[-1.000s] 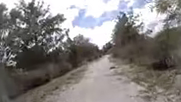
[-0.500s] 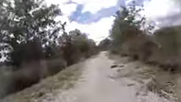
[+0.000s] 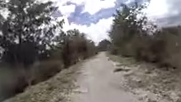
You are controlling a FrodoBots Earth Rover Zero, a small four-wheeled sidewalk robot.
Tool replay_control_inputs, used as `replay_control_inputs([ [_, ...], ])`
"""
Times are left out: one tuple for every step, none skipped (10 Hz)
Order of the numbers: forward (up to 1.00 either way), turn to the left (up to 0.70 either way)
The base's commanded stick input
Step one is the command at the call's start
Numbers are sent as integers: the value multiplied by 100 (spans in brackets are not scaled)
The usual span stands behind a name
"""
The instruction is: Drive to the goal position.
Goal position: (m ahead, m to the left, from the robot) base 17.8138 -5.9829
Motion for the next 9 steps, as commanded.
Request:
replay_control_inputs([
  [100,0],
  [100,0],
  [100,0],
  [100,0],
  [100,0],
  [100,0],
  [100,0],
  [100,1],
  [100,5],
])
